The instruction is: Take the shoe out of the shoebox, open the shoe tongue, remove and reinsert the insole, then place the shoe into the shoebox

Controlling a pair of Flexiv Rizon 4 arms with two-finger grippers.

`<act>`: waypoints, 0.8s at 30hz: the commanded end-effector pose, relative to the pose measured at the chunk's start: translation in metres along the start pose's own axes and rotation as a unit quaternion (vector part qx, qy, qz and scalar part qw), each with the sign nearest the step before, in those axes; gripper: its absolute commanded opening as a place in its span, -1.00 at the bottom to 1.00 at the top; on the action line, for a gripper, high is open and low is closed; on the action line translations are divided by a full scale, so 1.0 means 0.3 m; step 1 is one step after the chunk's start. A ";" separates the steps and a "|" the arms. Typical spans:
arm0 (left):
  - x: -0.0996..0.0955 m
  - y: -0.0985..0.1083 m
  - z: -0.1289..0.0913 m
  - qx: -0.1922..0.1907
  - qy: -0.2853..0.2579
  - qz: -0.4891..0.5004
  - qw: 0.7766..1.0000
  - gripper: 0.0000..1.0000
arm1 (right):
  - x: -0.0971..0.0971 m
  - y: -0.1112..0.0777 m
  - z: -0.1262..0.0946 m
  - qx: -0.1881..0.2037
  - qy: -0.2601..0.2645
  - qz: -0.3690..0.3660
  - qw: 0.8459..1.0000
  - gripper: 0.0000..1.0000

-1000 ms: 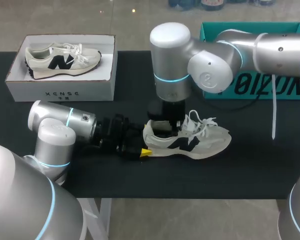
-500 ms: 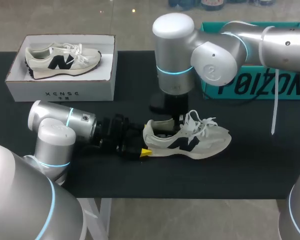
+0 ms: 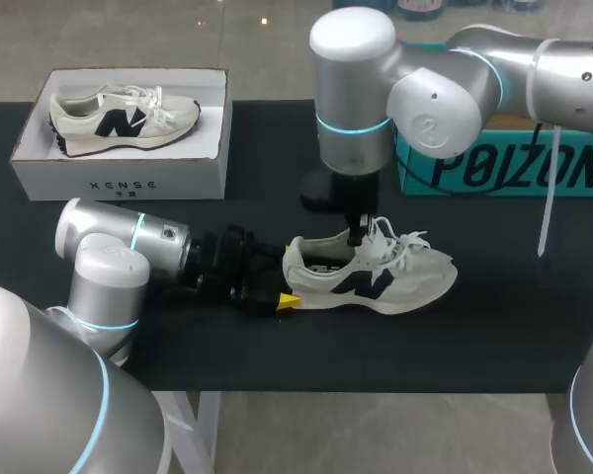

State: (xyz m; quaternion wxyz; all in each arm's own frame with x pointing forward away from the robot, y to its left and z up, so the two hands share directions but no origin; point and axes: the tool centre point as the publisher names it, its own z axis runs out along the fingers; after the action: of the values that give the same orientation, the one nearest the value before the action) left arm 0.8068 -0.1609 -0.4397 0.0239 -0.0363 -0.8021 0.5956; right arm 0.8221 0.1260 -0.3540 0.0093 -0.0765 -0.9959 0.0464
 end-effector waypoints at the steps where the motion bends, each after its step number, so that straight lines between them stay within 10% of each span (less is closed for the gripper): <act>1: 0.001 0.011 0.011 -0.001 0.000 0.000 1.000 -1.00 | -0.005 0.027 0.022 0.006 0.005 0.000 1.000 -1.00; 11: 0.001 0.011 0.011 -0.001 0.000 0.000 1.000 -1.00 | -0.026 0.035 0.042 0.015 0.009 0.001 1.000 0.62; 24: 0.001 0.011 0.011 -0.001 0.000 0.000 1.000 -1.00 | -0.012 0.037 0.101 0.020 0.024 0.003 1.000 0.34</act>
State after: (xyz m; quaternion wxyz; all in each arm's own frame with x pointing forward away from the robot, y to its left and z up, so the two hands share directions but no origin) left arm 0.8070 -0.1611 -0.4396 0.0240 -0.0361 -0.8021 0.5957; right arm 0.8227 0.1308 -0.3747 0.0297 -0.0799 -0.9943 0.0638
